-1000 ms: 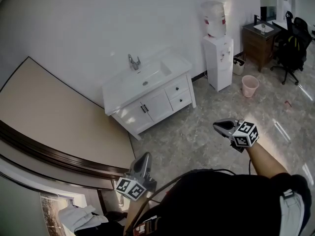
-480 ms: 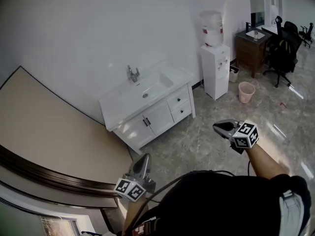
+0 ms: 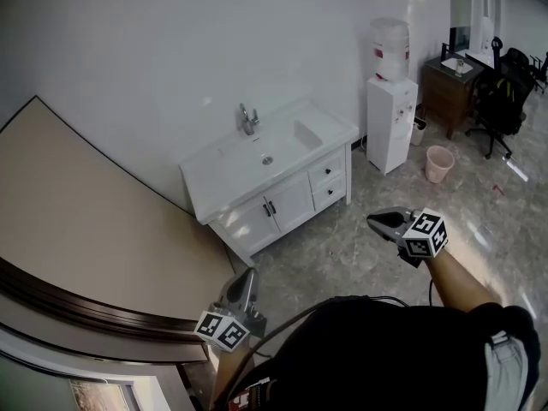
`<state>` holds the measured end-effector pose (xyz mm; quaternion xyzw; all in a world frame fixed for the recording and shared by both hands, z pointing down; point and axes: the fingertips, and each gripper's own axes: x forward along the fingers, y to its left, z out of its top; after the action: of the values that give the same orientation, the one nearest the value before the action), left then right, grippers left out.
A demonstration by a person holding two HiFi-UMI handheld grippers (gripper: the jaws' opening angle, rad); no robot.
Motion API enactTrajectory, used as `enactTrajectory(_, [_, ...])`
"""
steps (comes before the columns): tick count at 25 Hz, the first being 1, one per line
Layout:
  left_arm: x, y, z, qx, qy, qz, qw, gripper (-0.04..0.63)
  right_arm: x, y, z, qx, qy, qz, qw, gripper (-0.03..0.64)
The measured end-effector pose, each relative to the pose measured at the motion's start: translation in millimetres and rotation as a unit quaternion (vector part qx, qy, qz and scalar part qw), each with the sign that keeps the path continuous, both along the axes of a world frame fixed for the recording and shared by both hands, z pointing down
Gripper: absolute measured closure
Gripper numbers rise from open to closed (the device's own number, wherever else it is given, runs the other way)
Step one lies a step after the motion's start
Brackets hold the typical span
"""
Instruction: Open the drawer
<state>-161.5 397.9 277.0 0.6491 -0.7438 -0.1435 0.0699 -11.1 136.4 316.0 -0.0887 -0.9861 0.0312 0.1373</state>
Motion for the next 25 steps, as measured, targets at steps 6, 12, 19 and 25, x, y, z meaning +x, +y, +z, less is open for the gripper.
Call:
enactTrajectory(6, [-37.7,-11.3,11.1,-0.002,0.009,-0.006,0.9999,0.594,-43.6,-14.5,7.0,-0.005,0.007,-0.009,1.0,0.621])
enactTrajectory(12, [-63.6,-57.0,13.1,-0.01,0.005,-0.02,0.9997,0.594,-86.2,-59.2,15.2,-0.017,0.0,-0.035,0.999,0.621])
enactTrajectory(19, [-90.7,-137.3,-2.5,-0.014,-0.003,-0.067,0.9977,0.594,-143.7,-151.8,14.0,-0.02,-0.005,-0.075,0.997,0.621])
enactTrajectory(25, [-107.1,-199.7,-8.9,-0.009,-0.002,-0.1,0.9949,0.594,-184.4,-215.7,0.9,-0.012,-0.017,-0.116,0.993,0.621])
